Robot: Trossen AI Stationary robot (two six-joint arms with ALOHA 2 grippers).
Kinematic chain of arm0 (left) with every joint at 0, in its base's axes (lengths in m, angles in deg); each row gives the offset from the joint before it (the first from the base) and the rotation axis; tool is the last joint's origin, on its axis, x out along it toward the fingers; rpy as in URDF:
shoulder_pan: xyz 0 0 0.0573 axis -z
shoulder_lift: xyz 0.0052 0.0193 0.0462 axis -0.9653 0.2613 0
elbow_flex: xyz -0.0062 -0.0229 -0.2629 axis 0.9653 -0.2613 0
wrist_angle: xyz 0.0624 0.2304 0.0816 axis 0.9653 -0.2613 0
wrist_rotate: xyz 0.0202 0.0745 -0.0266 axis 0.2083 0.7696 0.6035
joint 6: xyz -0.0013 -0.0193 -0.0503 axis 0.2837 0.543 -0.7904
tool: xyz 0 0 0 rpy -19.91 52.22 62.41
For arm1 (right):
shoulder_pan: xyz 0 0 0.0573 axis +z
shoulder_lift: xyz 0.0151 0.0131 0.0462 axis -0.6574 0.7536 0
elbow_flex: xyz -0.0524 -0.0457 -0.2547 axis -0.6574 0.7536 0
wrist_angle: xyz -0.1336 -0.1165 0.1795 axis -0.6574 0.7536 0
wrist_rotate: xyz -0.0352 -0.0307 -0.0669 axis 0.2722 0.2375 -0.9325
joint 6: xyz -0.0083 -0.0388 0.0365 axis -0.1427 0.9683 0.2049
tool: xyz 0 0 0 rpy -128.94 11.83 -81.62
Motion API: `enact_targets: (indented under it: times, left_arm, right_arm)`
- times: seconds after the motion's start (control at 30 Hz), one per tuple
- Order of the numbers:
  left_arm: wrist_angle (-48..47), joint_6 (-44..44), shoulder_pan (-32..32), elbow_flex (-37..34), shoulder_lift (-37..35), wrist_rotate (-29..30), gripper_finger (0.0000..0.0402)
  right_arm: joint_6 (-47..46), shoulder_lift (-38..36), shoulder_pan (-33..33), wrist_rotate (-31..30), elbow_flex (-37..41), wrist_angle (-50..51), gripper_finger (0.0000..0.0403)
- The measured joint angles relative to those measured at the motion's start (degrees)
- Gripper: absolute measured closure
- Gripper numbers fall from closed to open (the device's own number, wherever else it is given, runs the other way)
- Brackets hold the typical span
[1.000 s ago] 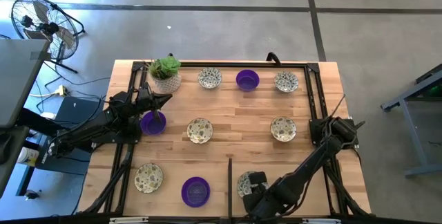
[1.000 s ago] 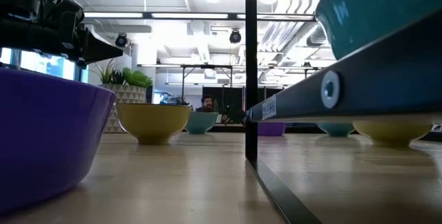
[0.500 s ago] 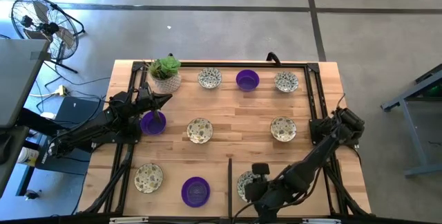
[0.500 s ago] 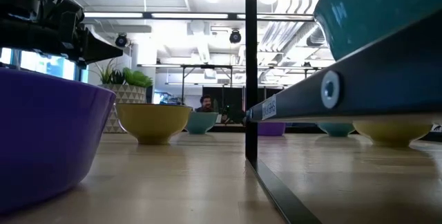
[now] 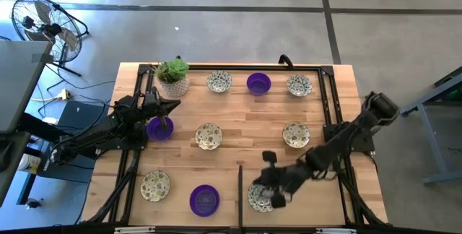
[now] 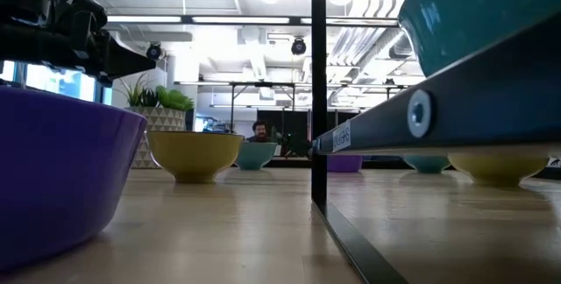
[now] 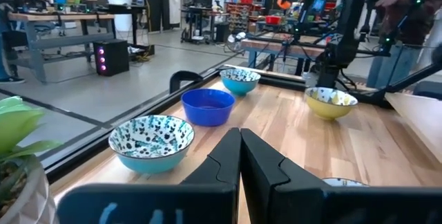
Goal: Pick & Place Mini bowls
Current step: Put the top left yellow patterned bowl on the shelf
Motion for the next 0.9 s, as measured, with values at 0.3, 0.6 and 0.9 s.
enact_targets:
  times: [0.3, 0.6, 0.9]
  left_arm:
    - [0.0, -3.1, 0.0, 0.0, 0.0, -1.3, 0.0401]
    - [-0.1, -2.5, 0.0, 0.0, 0.0, -1.4, 0.0401]
    - [-0.2, -2.5, 0.0, 0.0, 0.0, -1.7, 0.0401]
  right_arm:
    - [15.0, -14.4, -7.7, 0.2, 24.4, -34.1, 0.04]
    - [15.4, -23.7, -17.1, 0.5, 37.0, -43.8, 0.0401]
    - [20.0, -27.0, -26.0, 0.9, 39.2, -43.9, 0.0402]
